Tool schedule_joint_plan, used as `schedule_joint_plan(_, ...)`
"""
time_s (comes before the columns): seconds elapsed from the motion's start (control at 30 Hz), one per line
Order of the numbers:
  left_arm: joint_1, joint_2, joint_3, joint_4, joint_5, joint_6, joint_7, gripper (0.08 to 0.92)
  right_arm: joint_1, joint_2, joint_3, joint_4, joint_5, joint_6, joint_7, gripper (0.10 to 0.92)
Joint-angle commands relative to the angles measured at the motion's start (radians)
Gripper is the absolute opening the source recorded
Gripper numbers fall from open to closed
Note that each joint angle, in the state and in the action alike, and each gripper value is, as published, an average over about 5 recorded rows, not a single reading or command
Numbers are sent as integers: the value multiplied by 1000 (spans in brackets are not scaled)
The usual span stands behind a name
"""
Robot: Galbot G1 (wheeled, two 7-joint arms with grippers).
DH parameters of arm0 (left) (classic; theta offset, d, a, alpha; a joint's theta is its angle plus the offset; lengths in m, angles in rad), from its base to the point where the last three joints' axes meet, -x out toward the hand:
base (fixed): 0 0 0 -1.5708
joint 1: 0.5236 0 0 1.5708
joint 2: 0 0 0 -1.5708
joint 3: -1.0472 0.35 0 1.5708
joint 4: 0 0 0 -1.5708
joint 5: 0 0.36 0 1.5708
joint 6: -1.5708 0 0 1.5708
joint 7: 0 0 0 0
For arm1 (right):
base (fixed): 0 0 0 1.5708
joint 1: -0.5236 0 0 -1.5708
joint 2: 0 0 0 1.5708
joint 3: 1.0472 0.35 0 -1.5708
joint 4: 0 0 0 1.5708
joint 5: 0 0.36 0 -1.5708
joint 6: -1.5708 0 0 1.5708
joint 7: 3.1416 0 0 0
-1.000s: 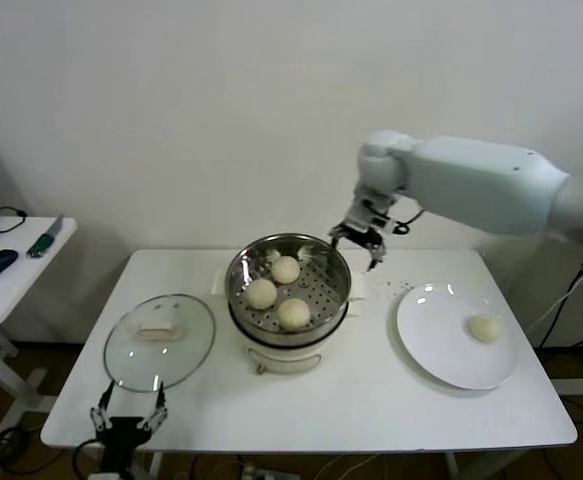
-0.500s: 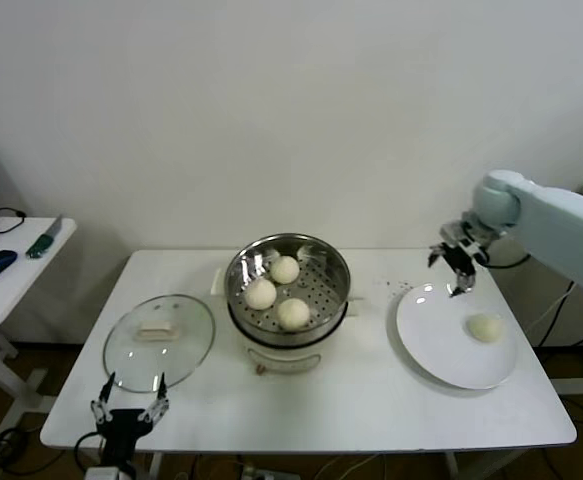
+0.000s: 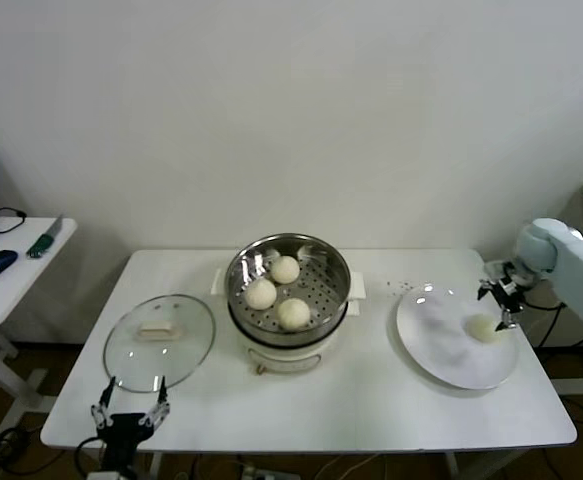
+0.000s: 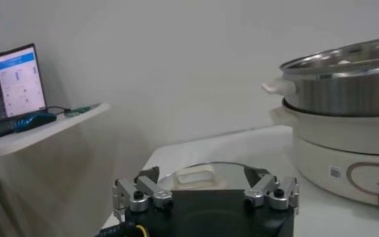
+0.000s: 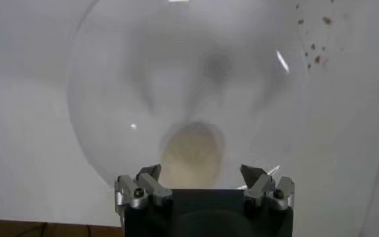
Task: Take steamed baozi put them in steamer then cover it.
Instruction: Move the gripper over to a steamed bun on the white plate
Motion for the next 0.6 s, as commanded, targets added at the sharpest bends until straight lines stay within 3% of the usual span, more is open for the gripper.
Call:
schedule_joint_plan(0.03,0,-4,1,0,4,1,1,823,-124,31,186,-114,-92,10,4,823)
schedule_joint_plan(0.6,-19,-5,2,17,11,3,0,823,-124,141,222,-221,-134,9,1,823)
